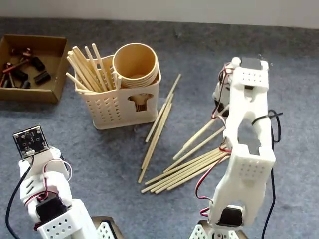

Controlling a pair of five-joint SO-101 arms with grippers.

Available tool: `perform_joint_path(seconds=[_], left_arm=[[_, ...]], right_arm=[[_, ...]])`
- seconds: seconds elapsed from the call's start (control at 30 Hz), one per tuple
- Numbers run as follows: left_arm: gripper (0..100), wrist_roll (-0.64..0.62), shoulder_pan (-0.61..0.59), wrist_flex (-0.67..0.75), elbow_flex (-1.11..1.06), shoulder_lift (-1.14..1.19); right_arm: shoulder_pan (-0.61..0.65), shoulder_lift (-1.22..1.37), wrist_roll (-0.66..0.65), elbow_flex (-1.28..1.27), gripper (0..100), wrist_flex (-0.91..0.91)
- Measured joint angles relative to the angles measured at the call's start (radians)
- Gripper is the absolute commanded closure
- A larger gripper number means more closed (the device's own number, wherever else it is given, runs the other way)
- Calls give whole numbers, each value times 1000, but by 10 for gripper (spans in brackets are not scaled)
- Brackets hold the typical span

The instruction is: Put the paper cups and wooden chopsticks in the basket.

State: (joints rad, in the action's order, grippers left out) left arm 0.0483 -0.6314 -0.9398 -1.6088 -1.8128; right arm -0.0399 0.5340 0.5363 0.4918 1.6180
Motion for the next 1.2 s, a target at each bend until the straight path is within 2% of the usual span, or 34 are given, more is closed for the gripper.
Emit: perform_joint_path(seconds=[0.13,0.27,0.5,0.83,1.2], left_arm=[[986,0,0,0,0,0],[986,0,0,0,0,0],[986,0,0,0,0,0],[986,0,0,0,0,0],[986,0,0,0,0,0]], right_arm=[[0,0,0,92,993,97],[0,-8,-12,153,993,120],[21,-215,-52,60,993,123],[149,-621,-55,-78,994,123],[334,-865,-126,-80,994,123]])
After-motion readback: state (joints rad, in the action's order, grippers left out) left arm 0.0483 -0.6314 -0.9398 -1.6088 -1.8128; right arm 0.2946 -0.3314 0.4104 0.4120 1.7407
